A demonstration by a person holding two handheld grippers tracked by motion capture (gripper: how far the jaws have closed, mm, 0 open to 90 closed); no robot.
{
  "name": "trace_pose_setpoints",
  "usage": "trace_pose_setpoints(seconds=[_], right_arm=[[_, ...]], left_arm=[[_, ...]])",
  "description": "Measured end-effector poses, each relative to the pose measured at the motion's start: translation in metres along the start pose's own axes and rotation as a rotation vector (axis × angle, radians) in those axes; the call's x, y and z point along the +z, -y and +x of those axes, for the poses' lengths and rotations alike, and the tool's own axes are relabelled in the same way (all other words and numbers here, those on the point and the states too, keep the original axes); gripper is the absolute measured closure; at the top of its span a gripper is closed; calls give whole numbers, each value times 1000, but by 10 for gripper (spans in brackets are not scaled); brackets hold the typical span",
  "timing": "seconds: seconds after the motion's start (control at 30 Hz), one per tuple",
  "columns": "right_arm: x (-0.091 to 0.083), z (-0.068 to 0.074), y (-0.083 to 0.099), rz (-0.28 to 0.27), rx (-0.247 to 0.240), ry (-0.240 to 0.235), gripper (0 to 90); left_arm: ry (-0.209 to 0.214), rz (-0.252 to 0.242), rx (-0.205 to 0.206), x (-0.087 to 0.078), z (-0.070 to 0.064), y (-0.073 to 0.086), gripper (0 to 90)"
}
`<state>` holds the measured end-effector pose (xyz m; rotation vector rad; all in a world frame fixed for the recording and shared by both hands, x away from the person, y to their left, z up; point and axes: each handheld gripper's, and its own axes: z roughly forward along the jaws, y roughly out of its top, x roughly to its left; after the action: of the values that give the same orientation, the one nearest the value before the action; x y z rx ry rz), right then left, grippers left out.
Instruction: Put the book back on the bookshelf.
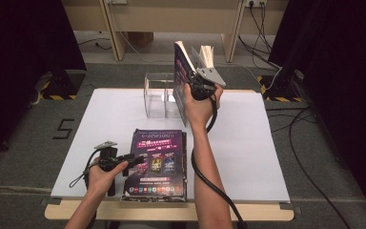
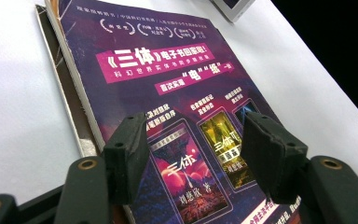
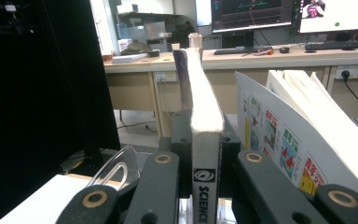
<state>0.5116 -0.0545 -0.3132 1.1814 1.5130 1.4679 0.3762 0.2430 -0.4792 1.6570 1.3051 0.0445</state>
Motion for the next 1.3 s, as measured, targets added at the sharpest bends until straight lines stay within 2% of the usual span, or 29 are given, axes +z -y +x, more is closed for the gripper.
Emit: trace_pose_setpoints(seconds=[1.3], right_arm=[[18,1,-8,3,-13,13,831]], left_arm=[[-5,-1,0,-2,1,-1,403]])
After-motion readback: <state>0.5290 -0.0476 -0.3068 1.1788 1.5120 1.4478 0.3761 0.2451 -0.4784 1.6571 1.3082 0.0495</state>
